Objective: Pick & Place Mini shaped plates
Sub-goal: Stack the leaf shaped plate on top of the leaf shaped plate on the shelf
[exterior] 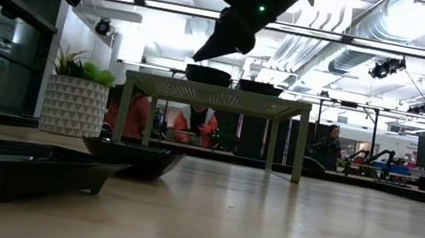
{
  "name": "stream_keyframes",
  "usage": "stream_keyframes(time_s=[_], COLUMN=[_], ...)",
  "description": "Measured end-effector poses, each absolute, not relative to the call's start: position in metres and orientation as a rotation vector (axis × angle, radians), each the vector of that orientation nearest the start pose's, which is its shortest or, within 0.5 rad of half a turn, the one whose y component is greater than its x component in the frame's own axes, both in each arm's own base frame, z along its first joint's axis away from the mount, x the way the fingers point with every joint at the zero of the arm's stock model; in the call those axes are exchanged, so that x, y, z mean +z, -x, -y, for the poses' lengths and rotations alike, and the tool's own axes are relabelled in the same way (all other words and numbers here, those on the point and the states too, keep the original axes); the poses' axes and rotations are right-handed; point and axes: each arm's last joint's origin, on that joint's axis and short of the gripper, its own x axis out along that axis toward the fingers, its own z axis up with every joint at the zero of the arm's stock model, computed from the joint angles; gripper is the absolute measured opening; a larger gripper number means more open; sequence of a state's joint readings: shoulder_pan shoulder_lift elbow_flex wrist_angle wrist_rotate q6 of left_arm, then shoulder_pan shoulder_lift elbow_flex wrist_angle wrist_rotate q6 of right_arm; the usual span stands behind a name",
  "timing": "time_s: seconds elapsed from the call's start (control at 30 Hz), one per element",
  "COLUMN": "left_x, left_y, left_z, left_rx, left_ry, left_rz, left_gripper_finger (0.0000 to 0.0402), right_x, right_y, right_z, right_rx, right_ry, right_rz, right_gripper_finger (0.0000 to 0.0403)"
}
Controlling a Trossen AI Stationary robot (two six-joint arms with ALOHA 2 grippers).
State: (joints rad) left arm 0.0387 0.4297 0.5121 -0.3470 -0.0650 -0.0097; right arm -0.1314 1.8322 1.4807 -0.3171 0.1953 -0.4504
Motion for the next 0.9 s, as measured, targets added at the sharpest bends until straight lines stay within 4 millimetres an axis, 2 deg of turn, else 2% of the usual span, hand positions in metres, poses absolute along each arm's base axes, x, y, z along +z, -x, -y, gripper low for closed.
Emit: stream_keyframes(time_s=[0.17, 0.6, 0.9], left_x=[0.2682, 0.2678, 0.2668], left_y=[-0.1124, -0.1122, -0.112], left_z=[-0.0062, -0.0062, -0.0061], left_rx=[0.104, 0.104, 0.103], left_ry=[0.006, 0.006, 0.006], left_rz=[-0.264, -0.269, -0.279], left_gripper_finger=[0.0053, 0.0053, 0.0053], right_x=[0.2747, 0.2748, 0.2739], right_y=[-0.4171, -0.4172, -0.4154], right_z=[0.0619, 0.0623, 0.0678], right_rx=[-0.193, -0.167, -0.21], right_ry=[0.465, 0.441, 0.407], right_rz=[-0.767, -0.766, -0.781], right_gripper_finger=[0.0071, 0.0075, 0.0133])
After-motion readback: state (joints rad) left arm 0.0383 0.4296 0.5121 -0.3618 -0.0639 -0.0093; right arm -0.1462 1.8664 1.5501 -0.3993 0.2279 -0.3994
